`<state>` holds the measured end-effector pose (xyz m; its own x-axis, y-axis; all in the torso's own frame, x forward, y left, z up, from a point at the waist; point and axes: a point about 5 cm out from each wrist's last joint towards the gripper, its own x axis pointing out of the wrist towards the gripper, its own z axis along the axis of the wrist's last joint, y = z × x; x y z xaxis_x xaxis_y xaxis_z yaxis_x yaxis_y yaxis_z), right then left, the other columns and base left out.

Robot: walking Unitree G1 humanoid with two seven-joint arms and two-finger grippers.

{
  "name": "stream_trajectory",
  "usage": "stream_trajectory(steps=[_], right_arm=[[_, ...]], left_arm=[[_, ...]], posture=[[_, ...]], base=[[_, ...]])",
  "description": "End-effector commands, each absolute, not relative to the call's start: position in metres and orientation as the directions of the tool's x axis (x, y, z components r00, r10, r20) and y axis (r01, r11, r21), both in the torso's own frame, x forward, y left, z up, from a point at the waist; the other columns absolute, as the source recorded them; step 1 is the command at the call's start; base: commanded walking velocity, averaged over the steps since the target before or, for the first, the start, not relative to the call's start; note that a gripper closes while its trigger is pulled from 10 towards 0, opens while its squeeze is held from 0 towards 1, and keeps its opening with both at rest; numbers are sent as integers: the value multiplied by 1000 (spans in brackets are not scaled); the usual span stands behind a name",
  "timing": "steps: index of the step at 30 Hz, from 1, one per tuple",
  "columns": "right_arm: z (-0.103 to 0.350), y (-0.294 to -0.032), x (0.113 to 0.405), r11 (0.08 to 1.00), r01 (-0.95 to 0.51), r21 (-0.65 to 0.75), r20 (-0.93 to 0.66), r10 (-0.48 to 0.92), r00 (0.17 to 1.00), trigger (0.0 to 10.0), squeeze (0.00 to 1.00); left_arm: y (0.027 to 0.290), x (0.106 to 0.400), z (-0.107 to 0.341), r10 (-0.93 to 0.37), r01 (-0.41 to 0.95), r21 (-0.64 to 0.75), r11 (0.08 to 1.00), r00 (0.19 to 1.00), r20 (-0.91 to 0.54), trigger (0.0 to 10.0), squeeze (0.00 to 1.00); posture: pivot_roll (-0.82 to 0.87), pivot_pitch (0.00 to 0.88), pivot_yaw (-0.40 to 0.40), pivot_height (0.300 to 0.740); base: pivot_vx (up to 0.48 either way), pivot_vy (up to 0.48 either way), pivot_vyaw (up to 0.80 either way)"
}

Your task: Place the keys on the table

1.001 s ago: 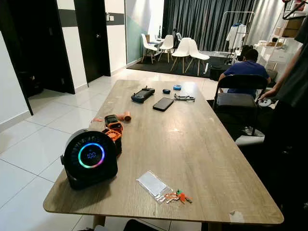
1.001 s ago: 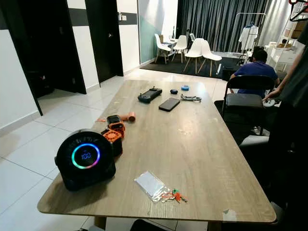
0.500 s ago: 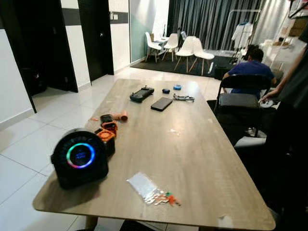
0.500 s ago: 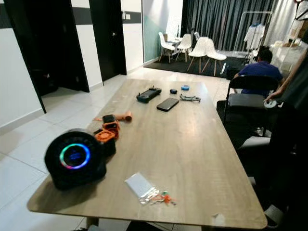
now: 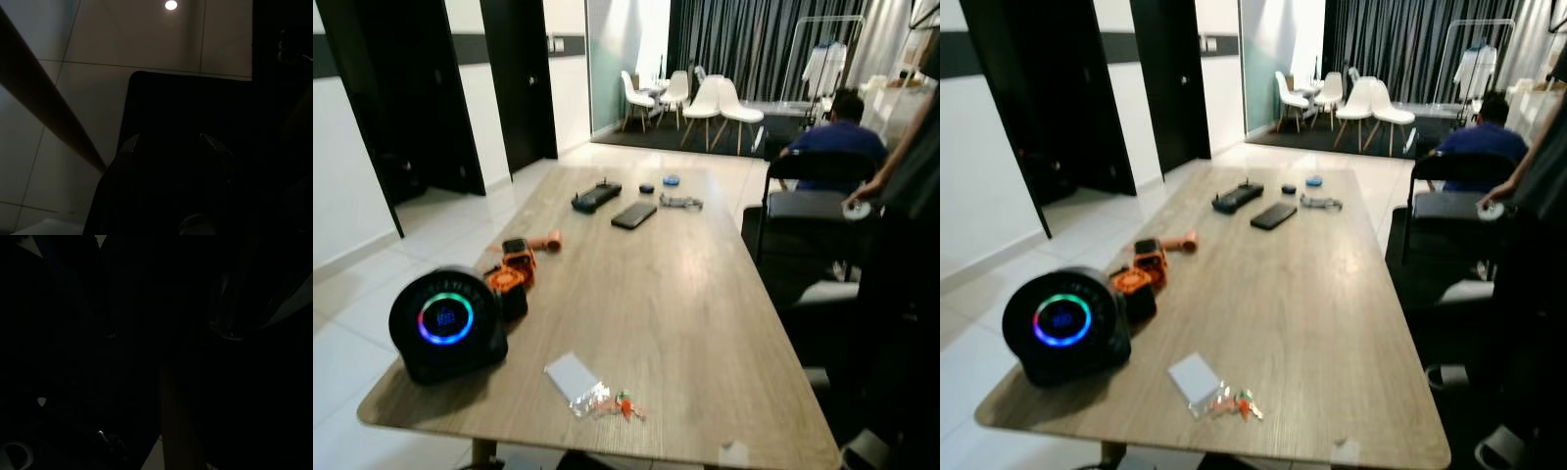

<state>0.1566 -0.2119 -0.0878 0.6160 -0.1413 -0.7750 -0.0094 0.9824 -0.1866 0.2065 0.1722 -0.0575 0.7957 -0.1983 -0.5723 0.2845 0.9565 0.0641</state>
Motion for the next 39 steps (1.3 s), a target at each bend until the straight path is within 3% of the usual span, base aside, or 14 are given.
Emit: stream_trajectory(steps=[1, 25, 39], right_arm=[[-90, -209, 154, 983, -11, -182, -782, -139, 607, 10000, 0], [-90, -207, 155, 984, -7, -179, -781, -138, 609, 10000, 0], [-90, -208, 155, 984, -5, -180, -781, -140, 608, 10000, 0]], left_arm=[[176, 206, -58, -193, 282, 65, 957, 789, -583, 10000, 0], [173, 206, -58, -210, 287, 46, 957, 791, -574, 10000, 0], [172, 206, -57, -220, 291, 37, 956, 795, -565, 10000, 0]], posture=[[7, 32, 8, 740], [10, 29, 8, 740], [8, 28, 9, 740]], base=[[0, 0, 0], [0, 0, 0], [-289, 0, 0]])
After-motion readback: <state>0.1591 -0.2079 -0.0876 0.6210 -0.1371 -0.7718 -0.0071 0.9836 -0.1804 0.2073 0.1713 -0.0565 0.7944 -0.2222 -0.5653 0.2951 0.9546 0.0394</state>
